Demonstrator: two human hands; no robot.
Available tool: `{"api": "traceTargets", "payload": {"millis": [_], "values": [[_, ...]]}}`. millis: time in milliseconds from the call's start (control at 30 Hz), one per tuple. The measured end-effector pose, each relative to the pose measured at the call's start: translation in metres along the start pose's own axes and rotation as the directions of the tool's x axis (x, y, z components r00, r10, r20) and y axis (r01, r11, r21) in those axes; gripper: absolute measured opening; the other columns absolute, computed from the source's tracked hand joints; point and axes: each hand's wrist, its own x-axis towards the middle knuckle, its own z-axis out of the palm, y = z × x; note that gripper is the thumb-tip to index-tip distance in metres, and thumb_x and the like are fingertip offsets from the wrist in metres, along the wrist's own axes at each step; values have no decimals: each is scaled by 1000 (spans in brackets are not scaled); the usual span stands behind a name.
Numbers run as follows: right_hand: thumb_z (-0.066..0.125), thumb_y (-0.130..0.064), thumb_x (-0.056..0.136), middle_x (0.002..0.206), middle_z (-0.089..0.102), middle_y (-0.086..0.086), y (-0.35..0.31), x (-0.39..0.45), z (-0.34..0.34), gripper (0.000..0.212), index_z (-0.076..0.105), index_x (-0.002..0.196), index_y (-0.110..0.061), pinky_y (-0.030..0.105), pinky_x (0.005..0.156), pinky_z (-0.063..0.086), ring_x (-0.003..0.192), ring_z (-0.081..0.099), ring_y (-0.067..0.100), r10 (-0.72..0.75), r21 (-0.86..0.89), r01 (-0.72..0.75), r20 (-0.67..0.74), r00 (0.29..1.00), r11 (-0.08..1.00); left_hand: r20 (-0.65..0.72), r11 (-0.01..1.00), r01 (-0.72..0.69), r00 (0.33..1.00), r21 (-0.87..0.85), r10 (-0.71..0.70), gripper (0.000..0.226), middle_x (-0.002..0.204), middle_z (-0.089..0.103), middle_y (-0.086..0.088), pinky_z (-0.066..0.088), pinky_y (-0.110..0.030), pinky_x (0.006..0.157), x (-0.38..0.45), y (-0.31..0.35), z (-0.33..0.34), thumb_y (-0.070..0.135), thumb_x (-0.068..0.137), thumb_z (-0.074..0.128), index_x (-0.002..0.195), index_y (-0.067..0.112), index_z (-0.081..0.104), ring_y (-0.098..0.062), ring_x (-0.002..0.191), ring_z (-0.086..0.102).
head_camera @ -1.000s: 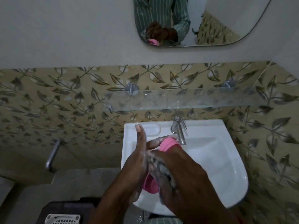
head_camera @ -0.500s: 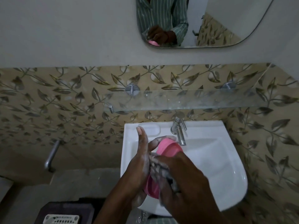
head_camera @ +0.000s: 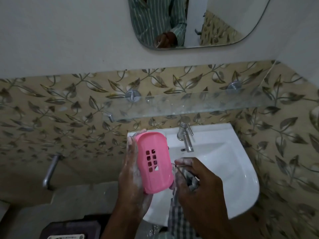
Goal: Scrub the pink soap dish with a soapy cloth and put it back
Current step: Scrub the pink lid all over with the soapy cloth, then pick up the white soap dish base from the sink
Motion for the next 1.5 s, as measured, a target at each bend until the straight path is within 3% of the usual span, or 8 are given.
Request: {"api": "traceTargets", "payload": {"millis": [100, 233, 500, 767, 1000, 1233, 1367, 1500], "values": [[80, -8, 79, 79, 73, -19, -2, -13, 5, 28, 68, 92, -30, 3, 65, 49, 73, 67, -11, 53, 96, -57, 44, 998, 994, -146, 991, -97, 983, 93, 110, 64, 92, 70, -4, 61, -37, 59, 8, -5, -3, 60, 100, 41, 140, 11, 52, -18, 76, 70], [81, -23, 78, 78, 71, -24, -17, -27, 14, 25, 61, 87, -36, 10, 63, 53, 70, 68, -9, 39, 110, -52, 114, 993, 993, -127, 955, -80, 984, 286, 121, 112, 154, 50, -9, 44, -67, 107, 14, -22, -15, 94, 64, 59, 153, 29, 41, -36, 137, 52], [71, -3, 82, 87, 73, -14, 48, 19, 19, 24, 72, 80, -27, 18, 78, 54, 84, 69, -1, 166, 67, -182, 194, 967, 981, -126, 991, -23, 992, -131, 7, 57, 126, 71, -20, 53, -71, 89, 37, -16, -55, 58, 91, 51, 142, 34, 54, -42, 106, 72], [69, -41, 82, 68, 73, 4, 142, 122, 109, 38, 72, 67, -7, 30, 70, 54, 69, 71, 15, 481, -97, -475, 297, 825, 875, -228, 998, -55, 972, 15, 57, 46, 137, 64, -14, 51, -78, 81, 40, -22, -80, 30, 92, 61, 136, 43, 58, -53, 107, 69], [61, -55, 81, 115, 68, 18, 177, 197, 170, 69, 62, 120, 2, 36, 89, 53, 108, 64, 34, 677, -231, -636, 251, 692, 736, -273, 995, 15, 962, 94, 11, 44, 135, 67, -14, 47, -81, 86, 45, -14, -93, 21, 95, 60, 136, 38, 61, -50, 110, 68], [55, -26, 81, 78, 58, 9, 164, 207, 164, 23, 58, 84, -4, 31, 64, 40, 74, 54, 26, 662, -251, -613, 262, 703, 750, -265, 914, 366, 911, 174, -315, 37, 115, 70, -35, 55, -65, 88, 37, -16, -95, 26, 95, 61, 118, -1, 70, -45, 94, 71], [59, -24, 85, 76, 70, 15, 145, 192, 127, 26, 67, 80, 1, 25, 57, 42, 72, 65, 25, 470, -338, -357, 359, 806, 871, -411, 921, 341, 879, 188, -241, 42, 111, 74, -24, 59, -49, 83, 50, -22, -98, 35, 87, 66, 110, 2, 76, -34, 93, 70], [60, -25, 87, 59, 63, 0, 111, 162, 85, 29, 63, 60, -14, 28, 59, 44, 57, 60, 12, 277, -291, -118, 600, 750, 949, -405, 956, 285, 884, 67, -235, 57, 131, 67, -21, 54, -48, 97, 79, -15, -107, 47, 79, 67, 114, 3, 73, -31, 103, 69]]}}
